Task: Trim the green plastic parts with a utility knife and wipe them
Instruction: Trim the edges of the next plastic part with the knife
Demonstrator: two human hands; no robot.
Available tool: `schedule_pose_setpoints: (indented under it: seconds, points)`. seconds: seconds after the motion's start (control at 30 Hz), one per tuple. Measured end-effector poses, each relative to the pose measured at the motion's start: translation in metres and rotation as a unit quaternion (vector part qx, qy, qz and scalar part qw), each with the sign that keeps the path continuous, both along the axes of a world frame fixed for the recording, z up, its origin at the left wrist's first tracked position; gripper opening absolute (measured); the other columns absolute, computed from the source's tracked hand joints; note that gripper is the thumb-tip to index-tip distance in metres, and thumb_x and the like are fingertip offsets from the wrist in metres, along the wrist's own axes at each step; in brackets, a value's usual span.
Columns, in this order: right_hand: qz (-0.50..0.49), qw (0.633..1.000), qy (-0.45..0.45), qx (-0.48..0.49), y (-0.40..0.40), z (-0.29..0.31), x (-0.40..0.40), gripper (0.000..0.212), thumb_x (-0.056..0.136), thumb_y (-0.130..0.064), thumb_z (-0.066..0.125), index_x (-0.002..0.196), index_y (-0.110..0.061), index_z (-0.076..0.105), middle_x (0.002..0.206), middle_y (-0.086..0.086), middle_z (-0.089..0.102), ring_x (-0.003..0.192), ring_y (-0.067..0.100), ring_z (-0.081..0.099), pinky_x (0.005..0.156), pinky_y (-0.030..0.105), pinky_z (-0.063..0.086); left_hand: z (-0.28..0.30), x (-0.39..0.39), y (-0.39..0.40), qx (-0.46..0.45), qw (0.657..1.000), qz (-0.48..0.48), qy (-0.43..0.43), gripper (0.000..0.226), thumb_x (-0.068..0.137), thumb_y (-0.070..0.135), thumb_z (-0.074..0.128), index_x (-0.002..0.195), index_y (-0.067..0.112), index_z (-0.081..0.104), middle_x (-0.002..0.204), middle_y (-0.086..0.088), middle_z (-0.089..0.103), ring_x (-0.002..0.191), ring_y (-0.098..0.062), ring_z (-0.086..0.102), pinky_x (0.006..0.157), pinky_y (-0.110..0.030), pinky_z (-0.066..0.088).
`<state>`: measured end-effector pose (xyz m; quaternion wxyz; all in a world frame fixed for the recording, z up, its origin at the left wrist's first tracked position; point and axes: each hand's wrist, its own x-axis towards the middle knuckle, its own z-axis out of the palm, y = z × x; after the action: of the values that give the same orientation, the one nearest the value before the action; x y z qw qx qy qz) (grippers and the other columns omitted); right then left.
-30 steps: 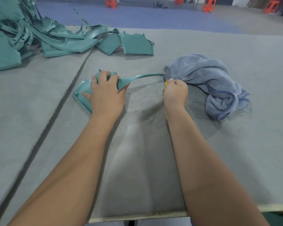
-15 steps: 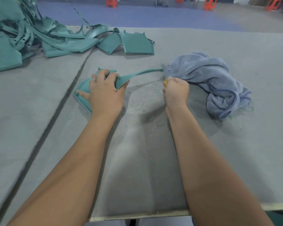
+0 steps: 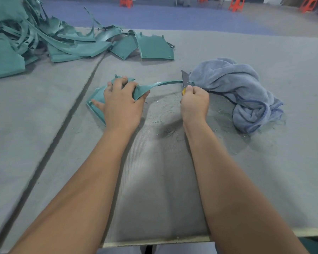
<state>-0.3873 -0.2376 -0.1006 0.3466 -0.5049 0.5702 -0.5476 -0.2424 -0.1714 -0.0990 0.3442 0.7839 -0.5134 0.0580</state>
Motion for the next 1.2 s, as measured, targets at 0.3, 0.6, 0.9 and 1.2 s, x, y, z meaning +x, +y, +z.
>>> schedule_pose_setpoints:
  seconds: [0.3, 0.6, 0.9, 1.2]
  points:
    - [0.068, 0.997, 0.02, -0.016, 0.017, 0.002, 0.024, 0.043, 0.097, -0.018, 0.044, 0.056, -0.021, 0.034, 0.051, -0.007, 0.037, 0.054, 0.015, 0.033, 0.056, 0.03, 0.029, -0.002, -0.002, -0.003, 0.027, 0.999, -0.013, -0.013, 0.04, 0.091, 0.06, 0.048, 0.118, 0.033, 0.061, 0.141, 0.009, 0.043, 0.139, -0.03, 0.031, 0.102, -0.076, 0.004]
    - [0.062, 0.997, 0.024, -0.032, 0.014, 0.0, 0.015, 0.044, 0.099, -0.016, 0.043, 0.057, -0.02, 0.03, 0.055, -0.001, 0.035, 0.056, 0.017, 0.032, 0.054, 0.029, 0.027, -0.001, -0.002, -0.003, 0.018, 1.0, -0.009, -0.003, 0.041, 0.092, 0.058, 0.048, 0.119, 0.031, 0.061, 0.143, 0.007, 0.043, 0.139, -0.032, 0.031, 0.102, -0.076, 0.005]
    - [0.065, 0.997, 0.022, -0.036, 0.025, 0.004, 0.021, 0.043, 0.1, -0.017, 0.042, 0.058, -0.019, 0.031, 0.056, -0.004, 0.035, 0.054, 0.013, 0.03, 0.053, 0.025, 0.028, 0.0, -0.004, -0.003, 0.029, 0.999, -0.017, -0.003, 0.043, 0.091, 0.061, 0.047, 0.121, 0.032, 0.06, 0.142, 0.008, 0.043, 0.14, -0.03, 0.029, 0.102, -0.076, 0.004]
    - [0.12, 0.988, 0.073, -0.069, 0.029, 0.005, 0.023, 0.044, 0.1, -0.015, 0.043, 0.058, -0.02, 0.032, 0.055, -0.006, 0.033, 0.054, 0.012, 0.029, 0.058, 0.031, 0.026, 0.0, -0.004, -0.004, 0.022, 0.999, -0.024, 0.016, 0.042, 0.091, 0.059, 0.05, 0.121, 0.031, 0.061, 0.144, 0.008, 0.042, 0.14, -0.03, 0.029, 0.103, -0.076, 0.008]
